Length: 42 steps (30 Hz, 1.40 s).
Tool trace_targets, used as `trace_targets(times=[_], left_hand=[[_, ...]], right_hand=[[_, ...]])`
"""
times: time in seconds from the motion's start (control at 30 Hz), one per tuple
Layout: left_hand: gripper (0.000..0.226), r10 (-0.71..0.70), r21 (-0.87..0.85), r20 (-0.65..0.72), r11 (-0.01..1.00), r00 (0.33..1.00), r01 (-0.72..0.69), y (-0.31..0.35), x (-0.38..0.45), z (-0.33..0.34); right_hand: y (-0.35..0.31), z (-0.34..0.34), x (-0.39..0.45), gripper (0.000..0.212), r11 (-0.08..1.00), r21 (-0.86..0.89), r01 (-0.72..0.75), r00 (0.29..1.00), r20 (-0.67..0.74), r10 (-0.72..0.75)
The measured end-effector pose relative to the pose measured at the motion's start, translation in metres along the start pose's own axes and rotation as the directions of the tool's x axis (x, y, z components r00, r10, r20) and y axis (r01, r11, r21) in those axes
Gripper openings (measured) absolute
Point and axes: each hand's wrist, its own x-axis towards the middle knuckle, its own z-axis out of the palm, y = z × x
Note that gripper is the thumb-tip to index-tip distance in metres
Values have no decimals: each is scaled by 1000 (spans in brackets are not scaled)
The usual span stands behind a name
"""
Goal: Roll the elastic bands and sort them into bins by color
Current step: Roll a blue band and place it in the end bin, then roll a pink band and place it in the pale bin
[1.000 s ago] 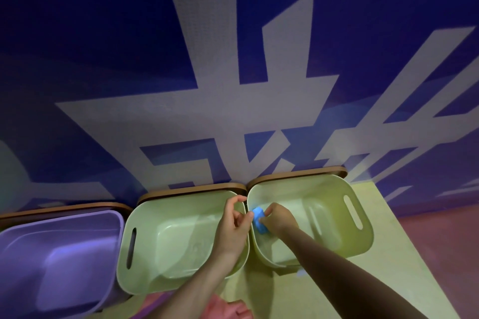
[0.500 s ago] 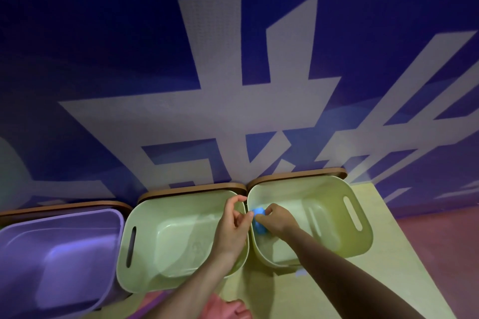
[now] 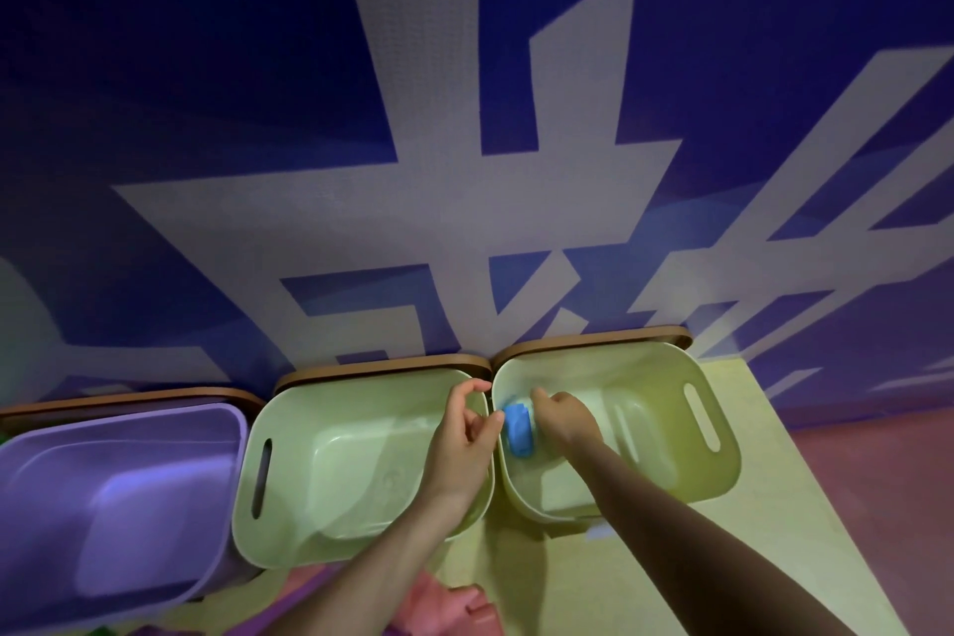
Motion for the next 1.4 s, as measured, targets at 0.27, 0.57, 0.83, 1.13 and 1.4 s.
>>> trace_targets(times=[0.27,0.57,0.83,1.13,1.4], left_hand=[[23,26,56,-11,998,1000,-26,7,-6,-3],[32,99,194,-72,977,992,-83,42,-36,-39],[25,166,183,-140,973,976,-139,30,-137,-108],[25,-169,189,-238,958,956,217,-70,-219,-151],[32,-339,374,-192,842,921,388,-146,-259,-176]], right_hand=[[-12,-36,-24,30,997,41,65,994,89,-68],[-2,-64,-120,17,867,181,464,882,-180,-435],[11,10,-215,28,732,263,628,755,22,-655],[77,101,-231,25,851,152,502,791,317,-523],[89,148,-256,30,708,-189,681,669,553,-496]])
